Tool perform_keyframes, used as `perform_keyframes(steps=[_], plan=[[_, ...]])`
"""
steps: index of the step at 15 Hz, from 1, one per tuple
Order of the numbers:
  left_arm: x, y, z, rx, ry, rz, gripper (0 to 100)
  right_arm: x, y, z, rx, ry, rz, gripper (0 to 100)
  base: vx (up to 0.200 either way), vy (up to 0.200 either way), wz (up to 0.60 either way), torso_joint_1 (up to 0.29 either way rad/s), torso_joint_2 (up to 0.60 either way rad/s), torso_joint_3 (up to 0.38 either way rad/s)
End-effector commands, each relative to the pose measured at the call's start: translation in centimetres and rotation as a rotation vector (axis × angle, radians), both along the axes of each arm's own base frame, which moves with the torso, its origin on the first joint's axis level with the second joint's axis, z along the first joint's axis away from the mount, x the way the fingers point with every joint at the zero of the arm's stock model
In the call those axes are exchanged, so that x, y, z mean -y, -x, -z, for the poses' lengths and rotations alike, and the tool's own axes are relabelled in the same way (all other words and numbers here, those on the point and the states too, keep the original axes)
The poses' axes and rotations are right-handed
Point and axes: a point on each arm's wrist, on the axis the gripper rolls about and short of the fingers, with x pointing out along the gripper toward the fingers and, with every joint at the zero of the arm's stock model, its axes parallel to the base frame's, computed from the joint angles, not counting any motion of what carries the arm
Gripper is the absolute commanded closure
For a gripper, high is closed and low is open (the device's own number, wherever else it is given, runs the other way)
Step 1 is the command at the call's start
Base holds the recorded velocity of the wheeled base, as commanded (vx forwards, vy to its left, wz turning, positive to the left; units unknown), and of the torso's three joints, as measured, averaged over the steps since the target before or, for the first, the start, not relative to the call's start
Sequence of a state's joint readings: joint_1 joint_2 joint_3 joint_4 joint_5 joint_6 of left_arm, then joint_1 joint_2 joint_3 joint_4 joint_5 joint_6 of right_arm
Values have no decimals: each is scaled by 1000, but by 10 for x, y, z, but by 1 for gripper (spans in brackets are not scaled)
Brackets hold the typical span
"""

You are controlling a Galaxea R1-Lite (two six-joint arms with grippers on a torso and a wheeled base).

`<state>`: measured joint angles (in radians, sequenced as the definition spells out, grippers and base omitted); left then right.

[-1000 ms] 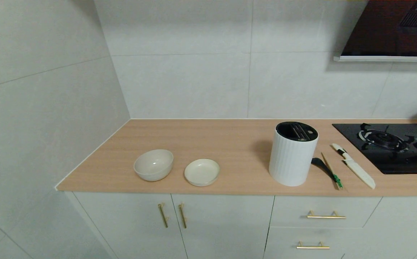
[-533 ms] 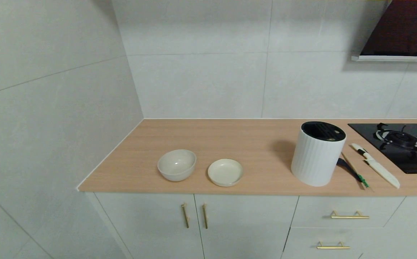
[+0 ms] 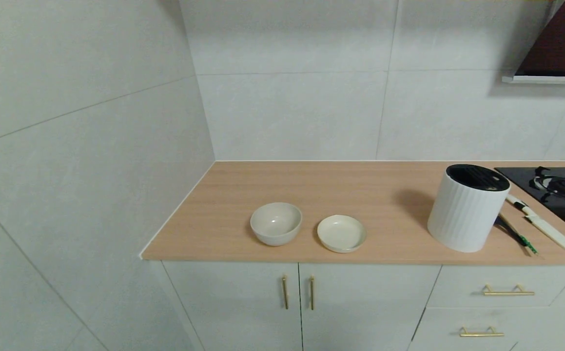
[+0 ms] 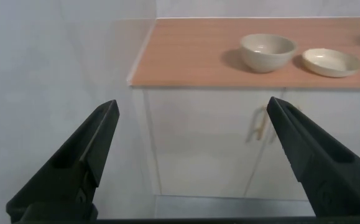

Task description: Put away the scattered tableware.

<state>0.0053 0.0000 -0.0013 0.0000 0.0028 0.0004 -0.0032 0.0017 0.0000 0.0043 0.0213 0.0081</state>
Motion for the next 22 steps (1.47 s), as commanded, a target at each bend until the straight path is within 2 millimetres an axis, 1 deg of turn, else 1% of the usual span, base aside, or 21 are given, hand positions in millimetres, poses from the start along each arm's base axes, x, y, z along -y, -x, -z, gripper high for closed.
perform_keyframes(steps=[1,13,19,22], plan=[[0,0,0,-3,-1,0,0,0,0,0,0,0,0,0,0,0,0,0,0,0],[0,0,0,-1,0,0,0,0,0,0,0,0,0,0,0,0,0,-4,8,7],[0,0,0,-3,0,-1,0,0,0,0,0,0,0,0,0,0,0,-165,355,194],[0,0,0,-3,0,-1,0,0,0,0,0,0,-2,0,0,0,0,-232,500,274]])
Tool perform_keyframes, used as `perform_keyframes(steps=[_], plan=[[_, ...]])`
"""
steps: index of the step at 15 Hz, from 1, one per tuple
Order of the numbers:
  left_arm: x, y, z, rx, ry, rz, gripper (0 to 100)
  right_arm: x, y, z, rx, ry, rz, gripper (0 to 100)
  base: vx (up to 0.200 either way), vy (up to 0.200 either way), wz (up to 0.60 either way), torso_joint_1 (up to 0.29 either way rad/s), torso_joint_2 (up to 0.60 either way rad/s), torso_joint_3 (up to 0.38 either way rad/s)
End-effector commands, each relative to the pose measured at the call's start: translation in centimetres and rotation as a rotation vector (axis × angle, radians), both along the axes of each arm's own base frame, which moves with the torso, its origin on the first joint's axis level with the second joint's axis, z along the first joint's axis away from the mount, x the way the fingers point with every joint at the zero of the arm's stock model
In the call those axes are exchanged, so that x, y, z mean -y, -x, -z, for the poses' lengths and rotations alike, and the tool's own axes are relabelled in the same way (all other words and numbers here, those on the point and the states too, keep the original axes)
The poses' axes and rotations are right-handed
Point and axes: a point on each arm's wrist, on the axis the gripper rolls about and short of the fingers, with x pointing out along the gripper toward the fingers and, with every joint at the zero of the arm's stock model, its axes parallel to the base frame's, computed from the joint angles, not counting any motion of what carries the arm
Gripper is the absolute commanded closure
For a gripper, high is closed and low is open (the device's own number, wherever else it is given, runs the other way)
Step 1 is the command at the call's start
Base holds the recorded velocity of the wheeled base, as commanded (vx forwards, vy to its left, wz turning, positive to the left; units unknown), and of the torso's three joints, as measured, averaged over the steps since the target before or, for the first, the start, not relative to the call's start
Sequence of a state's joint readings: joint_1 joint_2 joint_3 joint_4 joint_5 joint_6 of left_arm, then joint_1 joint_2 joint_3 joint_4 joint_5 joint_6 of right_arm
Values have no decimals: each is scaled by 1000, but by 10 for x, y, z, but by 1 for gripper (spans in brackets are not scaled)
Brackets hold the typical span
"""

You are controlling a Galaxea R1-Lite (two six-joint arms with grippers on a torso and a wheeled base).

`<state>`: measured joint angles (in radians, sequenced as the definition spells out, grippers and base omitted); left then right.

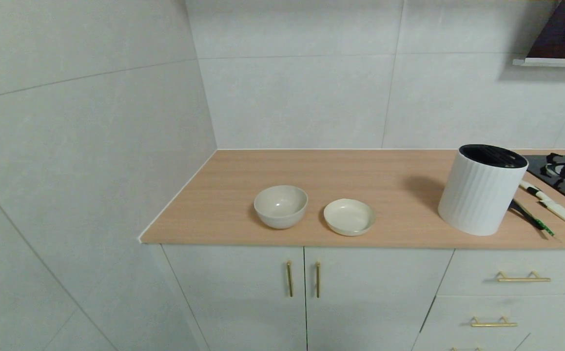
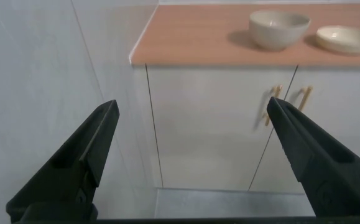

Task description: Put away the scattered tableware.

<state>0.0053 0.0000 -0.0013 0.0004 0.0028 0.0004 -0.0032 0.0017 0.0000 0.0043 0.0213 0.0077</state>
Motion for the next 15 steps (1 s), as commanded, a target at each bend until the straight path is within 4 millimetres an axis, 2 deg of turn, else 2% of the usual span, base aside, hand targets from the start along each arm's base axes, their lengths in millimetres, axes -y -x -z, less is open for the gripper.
perform_keyframes(steps=[1,15], plan=[[0,0,0,-4,0,-1,0,0,0,0,0,0,0,0,0,0,0,-246,554,305],[0,0,0,-4,0,-1,0,0,0,0,0,0,0,0,0,0,0,-220,520,296]])
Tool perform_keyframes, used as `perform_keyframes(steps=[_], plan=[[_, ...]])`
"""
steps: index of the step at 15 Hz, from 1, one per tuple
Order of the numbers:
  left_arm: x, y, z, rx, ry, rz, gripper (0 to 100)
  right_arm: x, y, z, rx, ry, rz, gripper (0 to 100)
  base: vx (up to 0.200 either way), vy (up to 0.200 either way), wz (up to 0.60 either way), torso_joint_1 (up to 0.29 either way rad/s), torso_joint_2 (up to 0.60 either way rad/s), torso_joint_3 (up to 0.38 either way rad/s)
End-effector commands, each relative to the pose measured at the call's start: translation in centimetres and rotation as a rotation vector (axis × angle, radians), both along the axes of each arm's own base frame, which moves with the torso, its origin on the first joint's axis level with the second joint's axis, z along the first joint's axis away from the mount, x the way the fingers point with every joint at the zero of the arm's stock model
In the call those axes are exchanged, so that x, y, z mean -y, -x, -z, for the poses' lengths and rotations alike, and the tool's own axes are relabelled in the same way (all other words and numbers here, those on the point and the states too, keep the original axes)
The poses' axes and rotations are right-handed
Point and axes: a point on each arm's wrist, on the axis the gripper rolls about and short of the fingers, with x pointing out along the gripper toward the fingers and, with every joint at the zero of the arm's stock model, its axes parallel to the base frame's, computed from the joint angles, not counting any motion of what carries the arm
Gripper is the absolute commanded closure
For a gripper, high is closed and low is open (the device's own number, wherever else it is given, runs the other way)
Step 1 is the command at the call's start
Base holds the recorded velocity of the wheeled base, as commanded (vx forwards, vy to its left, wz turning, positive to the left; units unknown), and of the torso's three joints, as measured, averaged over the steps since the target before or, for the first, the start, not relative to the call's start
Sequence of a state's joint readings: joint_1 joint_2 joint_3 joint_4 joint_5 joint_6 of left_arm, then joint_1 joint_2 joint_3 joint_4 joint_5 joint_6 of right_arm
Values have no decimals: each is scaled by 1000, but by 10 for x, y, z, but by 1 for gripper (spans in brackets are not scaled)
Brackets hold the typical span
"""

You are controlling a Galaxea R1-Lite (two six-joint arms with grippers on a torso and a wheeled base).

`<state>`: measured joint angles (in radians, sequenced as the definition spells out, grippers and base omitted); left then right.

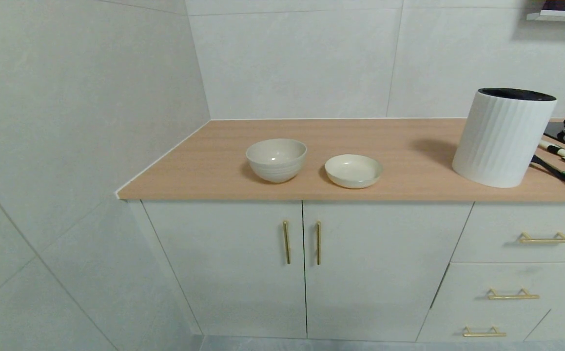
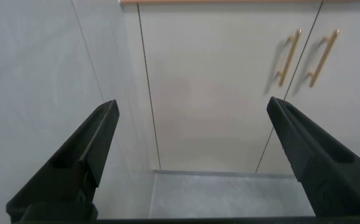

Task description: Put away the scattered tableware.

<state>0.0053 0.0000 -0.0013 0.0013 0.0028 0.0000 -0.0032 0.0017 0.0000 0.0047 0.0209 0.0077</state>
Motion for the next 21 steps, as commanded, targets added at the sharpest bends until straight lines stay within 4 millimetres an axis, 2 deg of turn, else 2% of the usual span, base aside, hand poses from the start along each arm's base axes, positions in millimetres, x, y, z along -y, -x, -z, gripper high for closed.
perform_keyframes(steps=[1,13,21], plan=[[0,0,0,-2,0,-1,0,0,0,0,0,0,-1,0,0,0,0,-178,476,286],[0,0,0,-2,0,-1,0,0,0,0,0,0,-1,0,0,0,0,-134,446,309],[0,0,0,-3,0,-1,0,0,0,0,0,0,-1,0,0,0,0,-9,45,27]])
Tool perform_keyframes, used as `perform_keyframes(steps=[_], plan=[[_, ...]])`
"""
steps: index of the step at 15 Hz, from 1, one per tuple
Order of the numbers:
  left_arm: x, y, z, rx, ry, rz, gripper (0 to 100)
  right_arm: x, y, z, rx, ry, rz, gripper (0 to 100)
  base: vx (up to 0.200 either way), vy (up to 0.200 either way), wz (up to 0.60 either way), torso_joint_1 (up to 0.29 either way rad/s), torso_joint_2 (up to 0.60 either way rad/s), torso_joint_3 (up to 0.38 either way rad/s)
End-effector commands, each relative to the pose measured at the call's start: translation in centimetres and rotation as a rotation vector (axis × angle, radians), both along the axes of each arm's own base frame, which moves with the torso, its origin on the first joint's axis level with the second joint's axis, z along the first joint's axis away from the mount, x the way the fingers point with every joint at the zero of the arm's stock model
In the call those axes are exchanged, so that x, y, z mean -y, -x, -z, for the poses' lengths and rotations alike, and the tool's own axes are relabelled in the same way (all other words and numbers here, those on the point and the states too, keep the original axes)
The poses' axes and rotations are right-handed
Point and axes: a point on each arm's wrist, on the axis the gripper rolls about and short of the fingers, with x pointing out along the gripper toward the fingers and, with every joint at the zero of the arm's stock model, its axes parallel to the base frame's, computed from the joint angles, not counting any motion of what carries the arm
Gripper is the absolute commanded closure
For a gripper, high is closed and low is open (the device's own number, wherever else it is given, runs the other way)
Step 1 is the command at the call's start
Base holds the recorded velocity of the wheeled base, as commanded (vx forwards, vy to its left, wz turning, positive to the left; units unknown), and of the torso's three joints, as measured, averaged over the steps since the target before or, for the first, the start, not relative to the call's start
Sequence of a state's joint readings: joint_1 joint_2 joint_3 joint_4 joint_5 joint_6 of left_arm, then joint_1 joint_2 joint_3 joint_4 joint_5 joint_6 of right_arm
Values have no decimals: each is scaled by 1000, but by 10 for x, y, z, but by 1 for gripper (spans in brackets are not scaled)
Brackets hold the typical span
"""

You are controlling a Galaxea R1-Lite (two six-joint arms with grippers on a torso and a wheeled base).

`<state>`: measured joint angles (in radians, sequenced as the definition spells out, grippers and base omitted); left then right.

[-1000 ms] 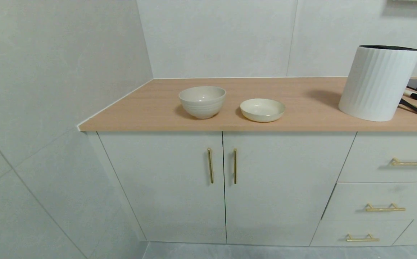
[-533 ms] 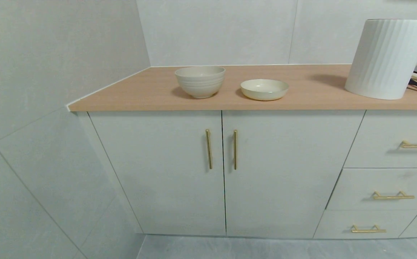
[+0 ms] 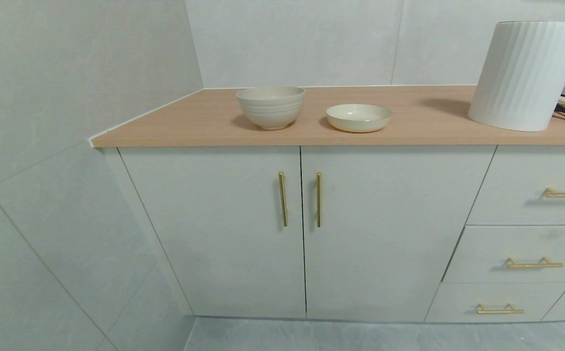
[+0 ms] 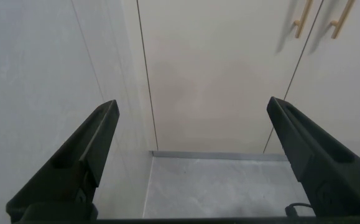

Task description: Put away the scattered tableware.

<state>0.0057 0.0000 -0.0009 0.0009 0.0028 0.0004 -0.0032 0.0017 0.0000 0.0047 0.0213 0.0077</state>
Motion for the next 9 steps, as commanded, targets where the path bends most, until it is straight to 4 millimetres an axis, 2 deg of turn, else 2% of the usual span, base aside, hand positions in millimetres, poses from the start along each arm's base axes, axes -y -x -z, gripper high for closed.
perform_keyframes(steps=[1,4,7,9], plan=[[0,0,0,-2,0,-1,0,0,0,0,0,0,0,0,0,0,0,0,0,0],[0,0,0,-3,0,-1,0,0,0,0,0,0,0,0,0,0,0,0,0,0],[0,0,0,-2,0,-1,0,0,0,0,0,0,0,0,0,200,0,-1,1,2],[0,0,0,-2,-1,-1,0,0,0,0,0,0,0,0,0,0,0,0,0,0]])
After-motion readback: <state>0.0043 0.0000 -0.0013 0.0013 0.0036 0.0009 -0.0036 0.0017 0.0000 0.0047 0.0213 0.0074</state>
